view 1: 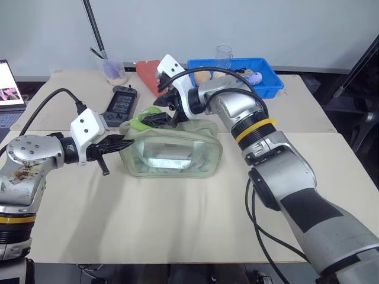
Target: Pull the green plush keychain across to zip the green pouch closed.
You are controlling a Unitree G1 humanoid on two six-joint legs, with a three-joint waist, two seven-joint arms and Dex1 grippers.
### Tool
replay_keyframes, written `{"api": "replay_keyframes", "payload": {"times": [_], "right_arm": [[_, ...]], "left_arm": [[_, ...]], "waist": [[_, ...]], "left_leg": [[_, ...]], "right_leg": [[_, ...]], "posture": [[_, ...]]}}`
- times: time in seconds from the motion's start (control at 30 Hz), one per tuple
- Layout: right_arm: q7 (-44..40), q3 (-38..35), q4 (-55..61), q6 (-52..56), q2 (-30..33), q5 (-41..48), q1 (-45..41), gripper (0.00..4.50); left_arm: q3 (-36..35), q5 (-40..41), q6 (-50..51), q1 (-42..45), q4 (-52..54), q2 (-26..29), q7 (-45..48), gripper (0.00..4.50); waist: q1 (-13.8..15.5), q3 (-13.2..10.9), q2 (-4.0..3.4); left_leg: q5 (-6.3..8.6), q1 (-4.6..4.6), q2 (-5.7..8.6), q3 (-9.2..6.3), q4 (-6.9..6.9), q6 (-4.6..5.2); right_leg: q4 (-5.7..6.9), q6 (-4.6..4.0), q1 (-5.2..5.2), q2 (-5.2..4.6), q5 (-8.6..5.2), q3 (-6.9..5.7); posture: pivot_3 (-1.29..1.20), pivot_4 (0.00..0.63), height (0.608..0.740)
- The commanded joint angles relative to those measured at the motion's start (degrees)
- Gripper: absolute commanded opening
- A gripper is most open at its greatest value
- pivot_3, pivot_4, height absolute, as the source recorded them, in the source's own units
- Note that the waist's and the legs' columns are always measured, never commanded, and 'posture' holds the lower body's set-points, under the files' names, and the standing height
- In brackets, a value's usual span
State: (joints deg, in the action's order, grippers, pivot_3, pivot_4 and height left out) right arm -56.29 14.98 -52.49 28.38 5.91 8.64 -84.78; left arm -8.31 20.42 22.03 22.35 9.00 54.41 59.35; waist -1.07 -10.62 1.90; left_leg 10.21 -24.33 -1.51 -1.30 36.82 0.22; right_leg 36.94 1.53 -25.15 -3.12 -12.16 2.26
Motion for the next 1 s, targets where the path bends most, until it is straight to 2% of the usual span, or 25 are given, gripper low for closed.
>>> {"api": "replay_keyframes", "payload": {"times": [0.03, 0.13, 0.17, 0.27, 0.53, 0.6, 0.8, 1.0], "right_arm": [[-1.14, -0.31, -0.81, -2.15, -0.18, -2.08, -1.33, 4.46], [-3.37, -0.92, 0.77, -0.83, -0.47, -1.61, -1.18, 4.46], [-4.12, -1.16, 1.53, -0.44, -0.49, -1.31, -1.1, 4.22], [-5.79, -1.47, 2.99, -0.02, -0.22, -1.14, -0.68, 3.32], [-7.07, -2.69, 7.08, 1.83, 1.29, -0.44, 0.4, 0.53], [-7.23, -3.72, 9.45, 3.57, 2.42, 0.44, 0.59, 0.01], [-5.63, -7.93, 22.41, 13.39, 7.59, 4.1, 2.56, 0.01], [0.53, -12.51, 38.28, 22.33, 17.0, 5.92, 9.92, 0.01]], "left_arm": [[-0.26, 0.3, 0.67, -1.29, 1.96, 0.49, 0.27, 0.0], [-0.43, 0.25, 0.97, -1.51, 2.37, 0.41, 0.06, 0.0], [-0.45, 0.22, 1.04, -1.49, 2.37, 0.42, 0.05, 0.0], [-0.36, 0.04, 0.97, -1.15, 2.04, 0.46, 0.17, 0.0], [0.19, -0.29, 0.63, -0.44, 1.31, 0.36, 0.56, 0.0], [0.32, -0.33, 0.69, -0.37, 1.2, 0.28, 0.54, 0.0], [0.09, -0.14, 1.52, -0.97, 1.49, 0.3, 0.13, 0.0], [-0.56, -0.27, 1.65, -1.57, 1.09, 0.13, -0.88, 0.0]], "waist": [[-0.07, 0.0, 0.0], [-0.12, 0.0, 0.0], [-0.14, 0.0, 0.0], [-0.14, 0.0, 0.0], [-0.13, 0.0, 0.0], [-0.08, 0.0, 0.0], [0.09, 0.0, 0.0], [0.39, 0.0, 0.01]], "left_leg": [[0.0, 0.0, 0.0, 0.0, 0.0, 0.0], [0.0, 0.03, -0.03, 0.0, 0.0, 0.0], [0.0, 0.04, -0.03, 0.0, 0.0, 0.0], [0.0, 0.04, -0.05, 0.0, 0.0, 0.0], [0.0, 0.03, -0.05, 0.0, 0.0, 0.0], [0.0, 0.03, -0.06, 0.0, 0.0, 0.0], [0.0, 0.01, -0.04, 0.0, 0.0, 0.0], [0.0, 0.01, -0.05, 0.0, 0.0, 0.0]], "right_leg": [[0.0, 0.0, 0.0, 0.0, 0.0, 0.0], [0.03, 0.0, 0.0, 0.03, 0.0, -0.01], [0.04, 0.0, 0.01, 0.04, 0.0, -0.01], [0.04, 0.0, 0.0, 0.05, 0.0, -0.01], [0.04, 0.0, 0.0, 0.06, 0.0, -0.01], [0.04, 0.0, 0.0, 0.06, 0.0, -0.01], [0.03, -0.01, 0.0, 0.04, 0.0, -0.01], [0.03, -0.01, 0.01, 0.04, 0.0, -0.01]], "posture": [[0.0, 0.15, 0.74], [0.0, 0.15, 0.74], [0.0, 0.15, 0.74], [0.0, 0.15, 0.74], [0.0, 0.15, 0.74], [0.0, 0.15, 0.74], [0.0, 0.15, 0.74], [0.0, 0.15, 0.74]]}}
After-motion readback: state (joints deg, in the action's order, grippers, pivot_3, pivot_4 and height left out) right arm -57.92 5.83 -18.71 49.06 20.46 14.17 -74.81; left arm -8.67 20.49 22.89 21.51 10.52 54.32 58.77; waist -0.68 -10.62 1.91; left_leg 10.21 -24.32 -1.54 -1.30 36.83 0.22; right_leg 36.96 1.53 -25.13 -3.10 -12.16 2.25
